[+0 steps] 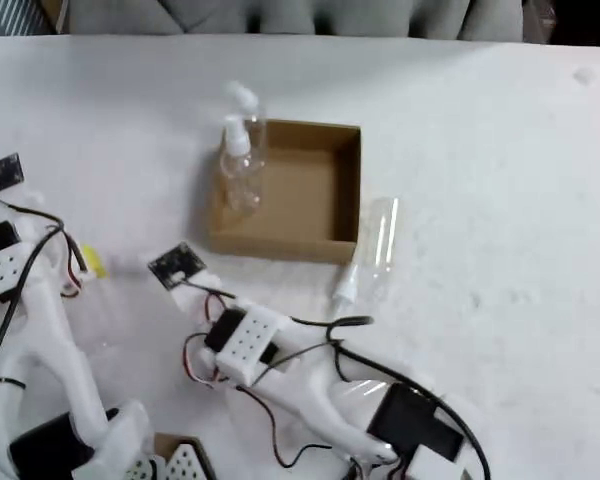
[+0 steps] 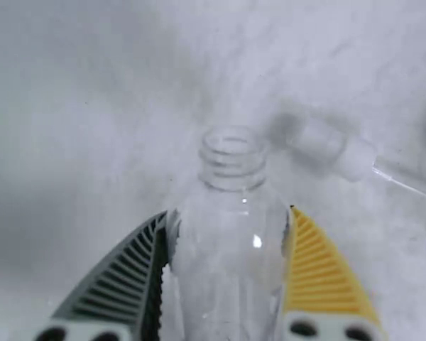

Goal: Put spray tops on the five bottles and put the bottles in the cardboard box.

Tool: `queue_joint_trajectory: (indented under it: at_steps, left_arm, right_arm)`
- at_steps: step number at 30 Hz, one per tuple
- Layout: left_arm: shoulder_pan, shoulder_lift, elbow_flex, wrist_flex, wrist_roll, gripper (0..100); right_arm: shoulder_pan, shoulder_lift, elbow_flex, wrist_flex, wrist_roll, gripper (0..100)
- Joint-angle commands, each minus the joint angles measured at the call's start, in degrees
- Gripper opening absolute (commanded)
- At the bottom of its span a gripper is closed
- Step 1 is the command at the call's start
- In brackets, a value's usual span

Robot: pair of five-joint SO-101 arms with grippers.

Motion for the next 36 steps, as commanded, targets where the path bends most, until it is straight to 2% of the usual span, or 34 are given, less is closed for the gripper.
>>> queue_joint_trajectory:
  at_steps: [1,6,11,15,20,24,27,32,36]
  left_arm:
    - [4.2,-6.0,-4.8,-0.1,-0.4,2]
    - [14.8,-16.9,-7.6,3.8,-0.4,2]
    - [30.5,-27.6,-7.5,3.4,-0.4,2]
    - [38.7,-34.2,-7.4,1.2,-0.4,2]
    - [41.0,-40.6,-0.5,-3.9,-0.4,2]
    - [42.0,-47.3,11.9,-14.7,-0.4,2]
    - [41.9,-54.2,17.7,-19.7,-0.4,2]
    - [41.9,-64.5,22.2,-20.0,-0.4,2]
    - [41.9,-71.4,26.6,-20.0,-0.4,2]
  right_arm:
    - [2.2,-6.3,-2.5,3.6,2.7,1.5]
    - [7.5,-13.9,-2.5,8.4,5.1,1.5]
    - [15.4,-24.9,-2.5,14.0,10.9,1.5]
    - [19.8,-34.7,-2.5,17.9,15.1,1.5]
    - [27.5,-46.3,-3.2,18.4,15.9,1.5]
    - [33.2,-54.2,-4.2,10.4,15.9,1.5]
    - [34.3,-58.2,-4.4,2.9,15.7,1.5]
    - [34.1,-61.3,-4.2,-10.6,15.1,1.5]
    - [31.7,-60.8,-3.7,-23.1,9.7,1.5]
